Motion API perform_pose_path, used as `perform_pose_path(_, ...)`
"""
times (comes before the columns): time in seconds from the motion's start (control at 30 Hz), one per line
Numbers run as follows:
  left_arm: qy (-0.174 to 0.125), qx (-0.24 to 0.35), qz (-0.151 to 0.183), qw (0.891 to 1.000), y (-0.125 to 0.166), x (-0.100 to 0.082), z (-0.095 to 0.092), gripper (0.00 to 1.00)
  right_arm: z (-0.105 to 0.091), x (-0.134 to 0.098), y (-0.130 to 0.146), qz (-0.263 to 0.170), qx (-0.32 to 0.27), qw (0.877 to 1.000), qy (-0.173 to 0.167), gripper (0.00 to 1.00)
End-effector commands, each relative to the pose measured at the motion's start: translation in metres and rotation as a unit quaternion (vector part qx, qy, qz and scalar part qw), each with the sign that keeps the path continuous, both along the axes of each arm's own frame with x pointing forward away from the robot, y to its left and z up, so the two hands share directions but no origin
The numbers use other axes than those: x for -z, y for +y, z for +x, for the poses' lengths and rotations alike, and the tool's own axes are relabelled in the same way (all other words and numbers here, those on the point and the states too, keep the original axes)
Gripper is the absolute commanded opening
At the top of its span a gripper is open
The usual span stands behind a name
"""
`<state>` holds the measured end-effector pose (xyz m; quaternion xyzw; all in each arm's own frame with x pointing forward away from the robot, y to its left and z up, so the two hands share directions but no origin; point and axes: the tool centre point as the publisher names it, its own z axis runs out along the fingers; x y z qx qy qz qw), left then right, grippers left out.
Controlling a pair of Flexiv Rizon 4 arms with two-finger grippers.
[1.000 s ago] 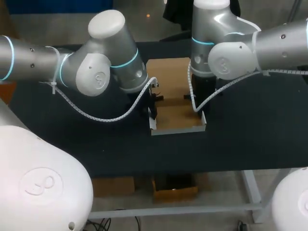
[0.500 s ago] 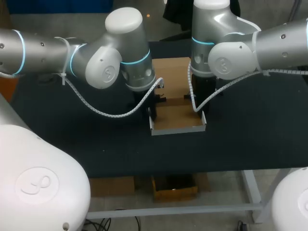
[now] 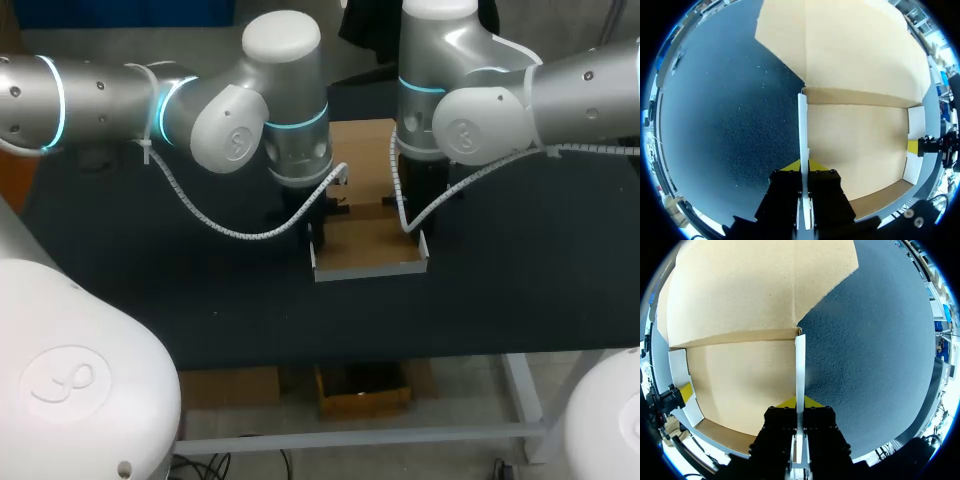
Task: Assemble the packaging by folding the flat box into shape, placing the metal phone stand inside, and closing the box properly
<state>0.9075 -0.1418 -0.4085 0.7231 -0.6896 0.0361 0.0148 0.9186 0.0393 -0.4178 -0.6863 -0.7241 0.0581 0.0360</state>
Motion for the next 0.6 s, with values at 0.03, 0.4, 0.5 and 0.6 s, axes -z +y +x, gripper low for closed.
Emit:
perform_pose_path(0.03, -0.001, 0.000, 0.015, 1.000, -0.003, 0.006, -0.001, 0.00, 0.000, 0.000, 0.001, 0.000, 0.000, 1.000, 0.001, 0.41)
perform_pose_path(0.4, -0.008, 0.000, 0.019, 1.000, -0.001, 0.002, -0.004, 0.00, -0.008, -0.026, -0.005, 0.039, -0.025, 0.998, -0.045, 1.00)
perform_pose_path(0.5, -0.010, 0.000, 0.020, 1.000, -0.001, 0.002, -0.005, 0.00, -0.012, -0.035, -0.010, 0.062, -0.039, 0.995, -0.063, 1.00)
perform_pose_path(0.6, -0.011, 0.001, 0.021, 1.000, -0.001, 0.001, -0.005, 0.00, -0.017, -0.047, -0.015, 0.090, -0.059, 0.990, -0.087, 1.00)
